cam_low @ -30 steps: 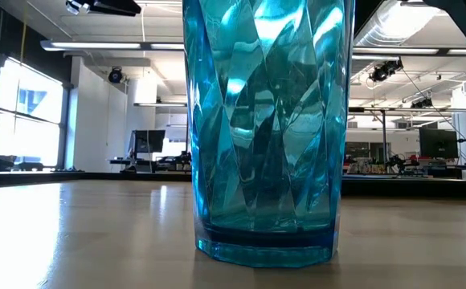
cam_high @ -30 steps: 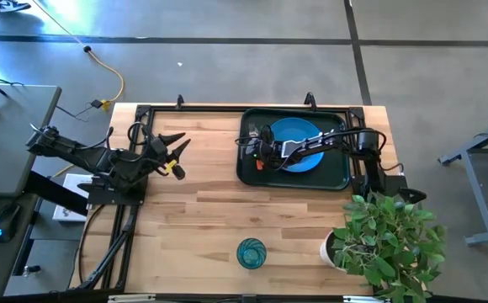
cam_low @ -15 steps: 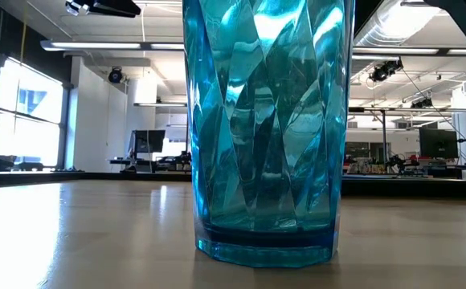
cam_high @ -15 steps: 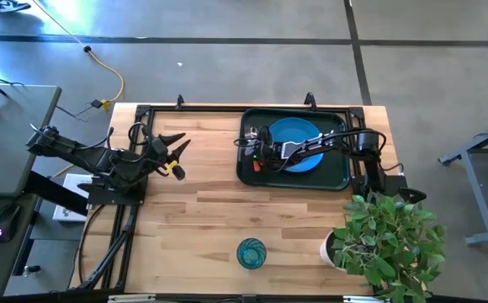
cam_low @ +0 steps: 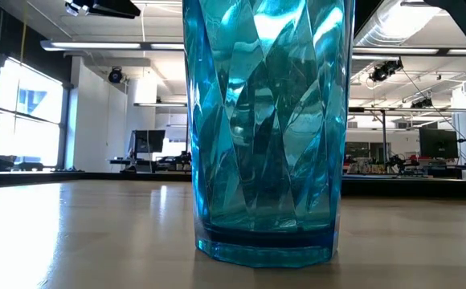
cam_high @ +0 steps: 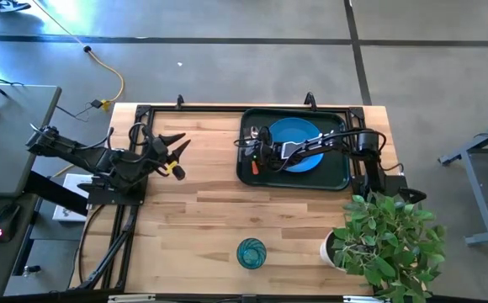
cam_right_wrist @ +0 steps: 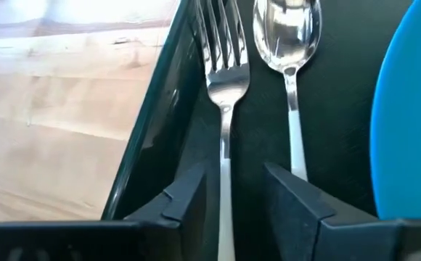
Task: Pick and place plate/cup/fork/spoon on tray
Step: Put the blue cup on the green serving tray to the right of the blue plate
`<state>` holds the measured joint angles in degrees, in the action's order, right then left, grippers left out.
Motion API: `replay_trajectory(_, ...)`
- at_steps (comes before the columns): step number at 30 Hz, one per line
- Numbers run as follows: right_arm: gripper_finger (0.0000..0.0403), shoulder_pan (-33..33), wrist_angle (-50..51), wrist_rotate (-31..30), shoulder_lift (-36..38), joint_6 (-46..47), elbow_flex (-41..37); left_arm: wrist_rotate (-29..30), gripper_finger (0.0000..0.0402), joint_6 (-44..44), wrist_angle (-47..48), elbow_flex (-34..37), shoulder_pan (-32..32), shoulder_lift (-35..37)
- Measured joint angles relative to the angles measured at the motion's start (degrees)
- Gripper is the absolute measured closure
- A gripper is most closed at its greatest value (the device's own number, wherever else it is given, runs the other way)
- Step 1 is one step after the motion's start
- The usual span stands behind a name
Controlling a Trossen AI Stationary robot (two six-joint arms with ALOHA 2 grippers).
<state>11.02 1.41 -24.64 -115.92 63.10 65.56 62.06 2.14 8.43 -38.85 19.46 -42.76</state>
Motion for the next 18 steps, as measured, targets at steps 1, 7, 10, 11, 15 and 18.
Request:
replay_trajectory(1, 0.0274, -0.2, 0.0, -0.5, 0.0, -0.3, 0.0, 0.0, 0.0298, 0.0, 0.5, 0.0, 0.0, 0.0)
replay_trajectory(7, 0.0272, -2.5, 0.1, -2.1, 2.6, -3.9, 0.0, 0.0, 0.0298, 0.0, 1.3, 0.0, 0.0, 0.0)
replay_trajectory(10, 0.0272, -4.0, 0.7, -1.8, 5.9, -7.4, 0.0, 0.0, 0.0298, 0.0, 1.3, 0.0, 0.0, 0.0)
replay_trajectory(11, 0.0272, -4.5, 0.9, -1.4, 7.3, -9.1, 0.0, 0.0, 0.0298, 0.0, 1.3, 0.0, 0.0, 0.1)
replay_trajectory(15, 0.0272, -6.5, 2.9, 2.6, 13.1, -18.3, 0.0, 0.0, 0.0298, 1.0, 1.2, 0.0, 0.0, 0.1)
replay_trajectory(18, 0.0272, -8.2, 4.6, 7.1, 17.6, -23.5, 0.0, 0.0, 0.0298, 1.1, 1.2, 0.0, 0.0, 0.1)
